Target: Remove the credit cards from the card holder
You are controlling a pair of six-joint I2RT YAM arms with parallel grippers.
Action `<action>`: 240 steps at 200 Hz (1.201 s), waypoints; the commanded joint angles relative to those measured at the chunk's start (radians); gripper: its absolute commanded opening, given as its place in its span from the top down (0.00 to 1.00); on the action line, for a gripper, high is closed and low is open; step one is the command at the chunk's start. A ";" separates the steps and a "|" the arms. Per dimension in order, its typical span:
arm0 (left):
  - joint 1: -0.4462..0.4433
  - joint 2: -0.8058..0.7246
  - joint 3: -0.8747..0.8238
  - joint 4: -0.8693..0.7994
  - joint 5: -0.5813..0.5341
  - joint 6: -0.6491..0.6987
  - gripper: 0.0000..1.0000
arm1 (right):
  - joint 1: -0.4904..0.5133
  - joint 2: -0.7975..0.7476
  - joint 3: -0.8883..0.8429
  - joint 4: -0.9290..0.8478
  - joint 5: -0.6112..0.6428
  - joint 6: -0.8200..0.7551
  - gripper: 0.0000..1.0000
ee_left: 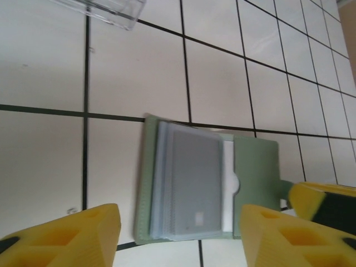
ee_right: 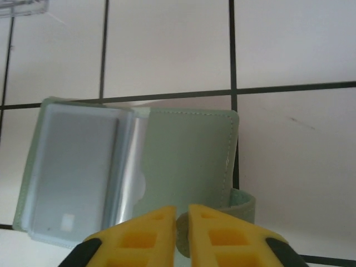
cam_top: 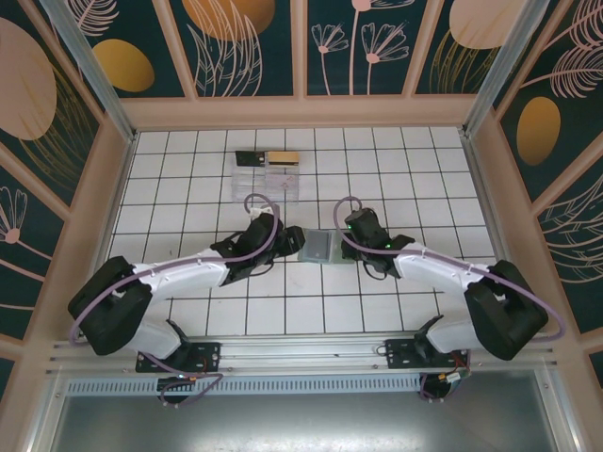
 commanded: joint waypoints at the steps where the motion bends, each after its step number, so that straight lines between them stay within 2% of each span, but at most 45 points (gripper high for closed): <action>1: 0.002 0.050 0.033 0.089 0.081 0.017 0.45 | -0.040 0.016 -0.036 0.069 -0.047 0.005 0.88; 86: 0.002 0.241 0.116 0.159 0.219 0.017 0.54 | -0.082 0.100 -0.085 0.139 -0.105 -0.006 0.88; 125: 0.002 0.279 0.122 0.122 0.174 0.019 0.54 | -0.087 0.104 -0.087 0.142 -0.103 -0.008 0.87; 240: 0.002 0.344 0.144 0.110 0.208 0.020 0.52 | -0.089 0.114 -0.085 0.144 -0.114 -0.010 0.87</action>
